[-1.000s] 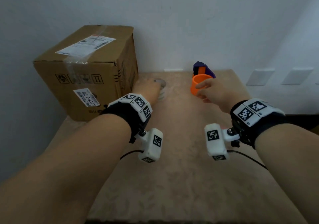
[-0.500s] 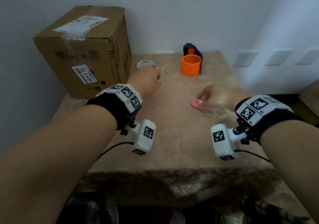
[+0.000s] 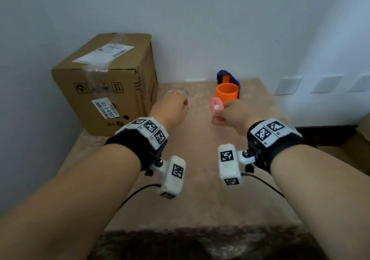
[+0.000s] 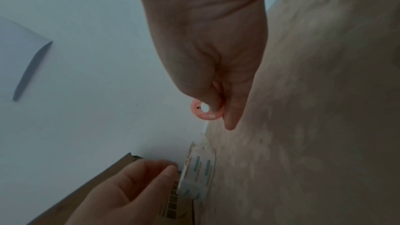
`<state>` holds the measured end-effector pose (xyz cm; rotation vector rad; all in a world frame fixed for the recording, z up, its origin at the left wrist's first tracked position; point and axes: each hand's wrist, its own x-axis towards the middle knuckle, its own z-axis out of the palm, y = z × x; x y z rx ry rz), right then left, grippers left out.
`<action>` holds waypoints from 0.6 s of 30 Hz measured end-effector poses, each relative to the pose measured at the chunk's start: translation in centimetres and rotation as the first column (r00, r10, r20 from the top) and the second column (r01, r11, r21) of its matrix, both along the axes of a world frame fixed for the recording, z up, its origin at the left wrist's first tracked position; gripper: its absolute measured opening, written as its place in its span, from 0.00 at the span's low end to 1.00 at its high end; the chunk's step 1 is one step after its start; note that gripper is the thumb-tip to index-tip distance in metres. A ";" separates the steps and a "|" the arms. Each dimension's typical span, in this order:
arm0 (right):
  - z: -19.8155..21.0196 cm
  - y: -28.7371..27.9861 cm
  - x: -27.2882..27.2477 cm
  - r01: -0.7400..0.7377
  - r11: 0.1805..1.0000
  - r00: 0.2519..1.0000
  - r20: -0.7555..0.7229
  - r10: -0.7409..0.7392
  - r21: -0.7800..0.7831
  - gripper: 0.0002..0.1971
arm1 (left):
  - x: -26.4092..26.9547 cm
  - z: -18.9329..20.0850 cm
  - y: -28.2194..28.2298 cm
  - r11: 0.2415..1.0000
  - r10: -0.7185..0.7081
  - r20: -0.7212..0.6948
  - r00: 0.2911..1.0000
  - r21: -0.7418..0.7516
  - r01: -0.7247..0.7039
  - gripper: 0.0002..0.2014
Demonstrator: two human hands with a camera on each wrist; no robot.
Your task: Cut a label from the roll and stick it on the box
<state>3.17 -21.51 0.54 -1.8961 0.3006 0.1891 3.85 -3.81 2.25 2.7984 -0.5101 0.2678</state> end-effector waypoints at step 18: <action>-3.7 1.7 7.1 0.224 0.968 0.973 -0.039 -0.229 -0.109 0.16 | 5.0 -0.9 1.0 0.998 0.018 0.008 1.000 0.060 -0.018 0.10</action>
